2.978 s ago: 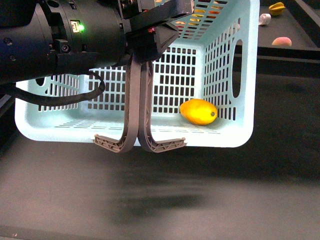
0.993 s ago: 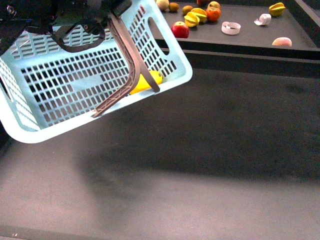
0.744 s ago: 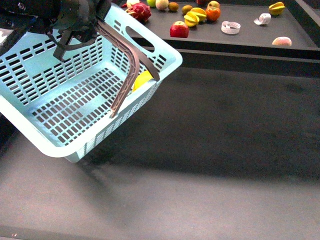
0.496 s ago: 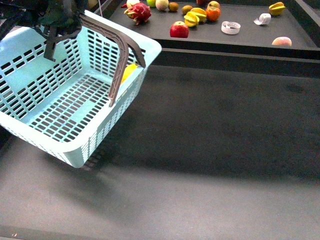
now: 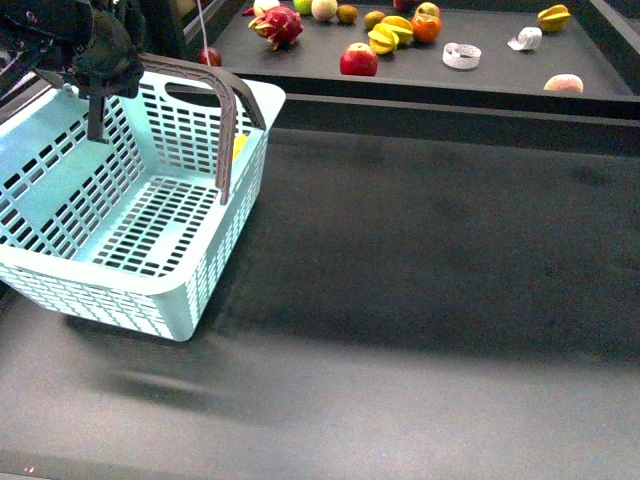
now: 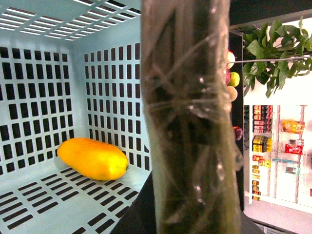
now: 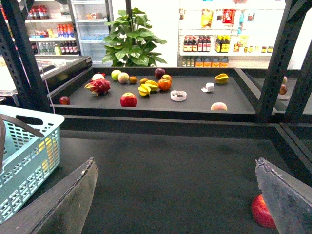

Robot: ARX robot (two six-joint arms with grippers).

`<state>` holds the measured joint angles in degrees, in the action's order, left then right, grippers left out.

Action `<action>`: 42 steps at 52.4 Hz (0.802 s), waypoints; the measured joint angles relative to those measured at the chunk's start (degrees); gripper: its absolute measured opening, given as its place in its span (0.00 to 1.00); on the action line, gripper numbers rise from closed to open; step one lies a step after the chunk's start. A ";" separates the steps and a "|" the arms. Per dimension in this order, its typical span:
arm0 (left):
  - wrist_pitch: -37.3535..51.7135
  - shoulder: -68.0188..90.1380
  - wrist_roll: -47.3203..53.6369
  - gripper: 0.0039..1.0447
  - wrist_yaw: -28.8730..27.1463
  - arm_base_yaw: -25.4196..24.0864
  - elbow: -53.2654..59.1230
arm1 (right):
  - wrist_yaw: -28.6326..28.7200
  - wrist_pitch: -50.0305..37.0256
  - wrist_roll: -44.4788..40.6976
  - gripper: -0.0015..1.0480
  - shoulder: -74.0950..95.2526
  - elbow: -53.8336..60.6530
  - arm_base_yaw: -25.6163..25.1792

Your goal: Pick mango with right arm and hold basket with left

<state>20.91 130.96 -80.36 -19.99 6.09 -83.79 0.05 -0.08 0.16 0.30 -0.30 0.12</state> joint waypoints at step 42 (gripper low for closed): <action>8.11 -18.91 13.46 0.95 2.43 -2.91 20.96 | 0.00 0.00 -0.02 0.92 -0.04 0.00 0.00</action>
<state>29.02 112.05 -66.89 -17.56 3.18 -62.83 0.05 -0.08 0.14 0.25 -0.30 0.12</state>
